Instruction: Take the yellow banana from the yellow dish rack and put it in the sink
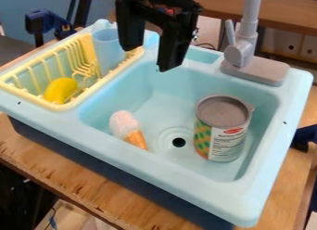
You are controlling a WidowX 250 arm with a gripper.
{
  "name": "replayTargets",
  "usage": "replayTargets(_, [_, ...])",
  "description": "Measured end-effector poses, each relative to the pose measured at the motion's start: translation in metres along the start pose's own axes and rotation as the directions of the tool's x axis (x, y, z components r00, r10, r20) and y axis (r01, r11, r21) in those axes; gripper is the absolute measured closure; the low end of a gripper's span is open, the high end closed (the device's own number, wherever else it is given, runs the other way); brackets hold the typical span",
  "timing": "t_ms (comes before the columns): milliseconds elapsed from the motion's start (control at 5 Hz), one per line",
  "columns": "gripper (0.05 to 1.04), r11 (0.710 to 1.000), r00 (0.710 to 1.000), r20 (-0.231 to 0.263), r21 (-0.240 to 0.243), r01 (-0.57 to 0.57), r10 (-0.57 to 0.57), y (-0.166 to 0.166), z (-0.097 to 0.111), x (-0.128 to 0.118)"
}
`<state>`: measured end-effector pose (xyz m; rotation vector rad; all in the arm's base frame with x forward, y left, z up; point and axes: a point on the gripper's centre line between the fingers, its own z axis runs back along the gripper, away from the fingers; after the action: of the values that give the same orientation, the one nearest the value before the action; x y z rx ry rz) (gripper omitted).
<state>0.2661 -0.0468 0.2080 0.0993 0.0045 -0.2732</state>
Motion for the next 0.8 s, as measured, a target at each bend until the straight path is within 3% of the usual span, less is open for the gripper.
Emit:
replayTargets(200, [0.081, 1.000, 1.000, -0.028, -0.003, 0.001, -0.001, -0.001, -0.008, 0.000])
replayTargets(600, [0.081, 0.990, 0.988, -0.066, 0.004, -0.140, 0.140, 0.049, -0.013, -0.012])
replayTargets(800, [0.081, 0.984, 0.981, -0.088, 0.054, -0.169, 0.173, 0.072, -0.014, -0.021])
